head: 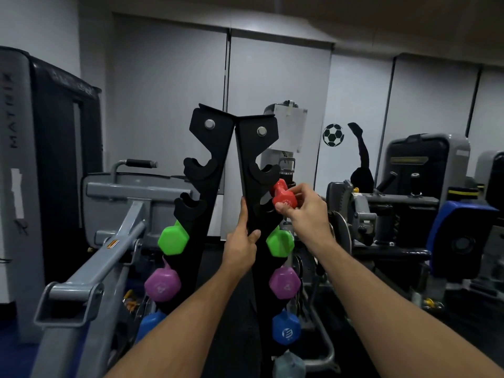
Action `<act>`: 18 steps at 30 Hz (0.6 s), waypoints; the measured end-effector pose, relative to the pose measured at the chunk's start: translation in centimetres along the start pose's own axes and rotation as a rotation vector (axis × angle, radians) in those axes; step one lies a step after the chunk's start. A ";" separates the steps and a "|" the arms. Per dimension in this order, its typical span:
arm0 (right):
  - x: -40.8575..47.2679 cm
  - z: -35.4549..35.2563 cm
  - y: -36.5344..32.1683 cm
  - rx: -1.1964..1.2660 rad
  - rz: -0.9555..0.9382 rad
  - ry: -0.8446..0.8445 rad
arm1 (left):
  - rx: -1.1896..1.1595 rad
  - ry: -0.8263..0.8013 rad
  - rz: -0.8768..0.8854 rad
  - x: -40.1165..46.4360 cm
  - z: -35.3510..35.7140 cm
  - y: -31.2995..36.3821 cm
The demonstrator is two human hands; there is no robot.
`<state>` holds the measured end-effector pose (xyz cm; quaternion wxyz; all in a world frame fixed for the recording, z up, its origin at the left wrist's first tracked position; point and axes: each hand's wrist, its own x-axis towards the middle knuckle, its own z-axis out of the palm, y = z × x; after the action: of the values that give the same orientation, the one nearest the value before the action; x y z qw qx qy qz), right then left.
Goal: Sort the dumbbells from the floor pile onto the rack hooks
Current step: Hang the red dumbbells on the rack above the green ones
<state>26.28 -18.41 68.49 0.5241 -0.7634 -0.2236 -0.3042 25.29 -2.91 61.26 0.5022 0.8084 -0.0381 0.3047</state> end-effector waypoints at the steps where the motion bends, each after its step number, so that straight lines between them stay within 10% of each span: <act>1: 0.2 0.4 0.1 -0.014 0.000 -0.008 | -0.011 0.002 -0.003 0.0 0.0 -0.1; 18: 2.2 1.0 0.4 -0.043 0.033 -0.283 | -0.013 -0.002 0.004 0.6 0.2 -0.9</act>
<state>28.30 -17.51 69.49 0.4759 -0.8133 -0.2760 -0.1897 26.18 -2.51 60.76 0.5069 0.8052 -0.0424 0.3047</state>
